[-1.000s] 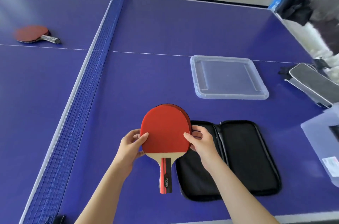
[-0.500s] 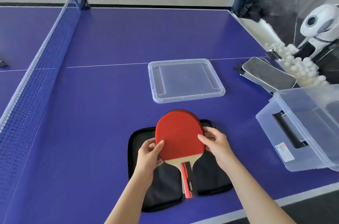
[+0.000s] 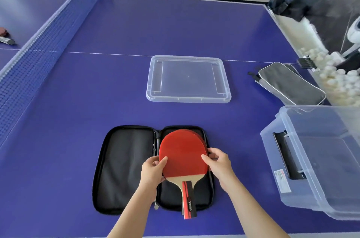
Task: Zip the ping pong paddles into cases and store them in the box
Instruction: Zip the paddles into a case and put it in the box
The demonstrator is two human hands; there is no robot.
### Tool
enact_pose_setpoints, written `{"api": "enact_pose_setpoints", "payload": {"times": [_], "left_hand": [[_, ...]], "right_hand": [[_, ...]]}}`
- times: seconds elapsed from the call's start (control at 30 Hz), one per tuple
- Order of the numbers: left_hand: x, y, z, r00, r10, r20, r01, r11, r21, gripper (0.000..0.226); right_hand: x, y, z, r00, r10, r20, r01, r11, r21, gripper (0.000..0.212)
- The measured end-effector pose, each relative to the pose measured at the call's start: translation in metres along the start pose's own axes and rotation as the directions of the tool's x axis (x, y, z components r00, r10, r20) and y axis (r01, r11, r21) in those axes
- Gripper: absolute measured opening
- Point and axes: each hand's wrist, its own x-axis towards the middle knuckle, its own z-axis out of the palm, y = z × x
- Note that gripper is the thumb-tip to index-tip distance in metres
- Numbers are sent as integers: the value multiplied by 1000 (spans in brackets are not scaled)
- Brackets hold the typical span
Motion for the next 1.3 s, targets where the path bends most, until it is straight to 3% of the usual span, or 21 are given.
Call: {"api": "enact_pose_setpoints", "payload": {"times": [0.17,0.3,0.77,0.93,1.13,1.3], "left_hand": [[25,-2,6,999,17,-44,-9,985,173,6],[40,3,6,998,33,-62,-16,969,248,22],[40,3,9,989,128,-73,-70,845,530,35],[27,3,3,982,172,-79,-116,879,463,35],[19,0,-1,968,227,-109,-177,922,345,24],[20,4,3,959,276,-71,-236,909,343,31]], "right_hand": [[12,2,5,999,-14,-44,11,997,-72,43],[22,-2,14,996,-62,-64,52,987,-152,44],[27,9,27,987,-97,-129,56,957,-284,41],[11,10,27,967,-170,-192,116,958,-264,35],[-1,17,31,977,-152,-149,115,966,-232,31],[1,17,35,976,-121,-184,85,977,-195,31]]}}
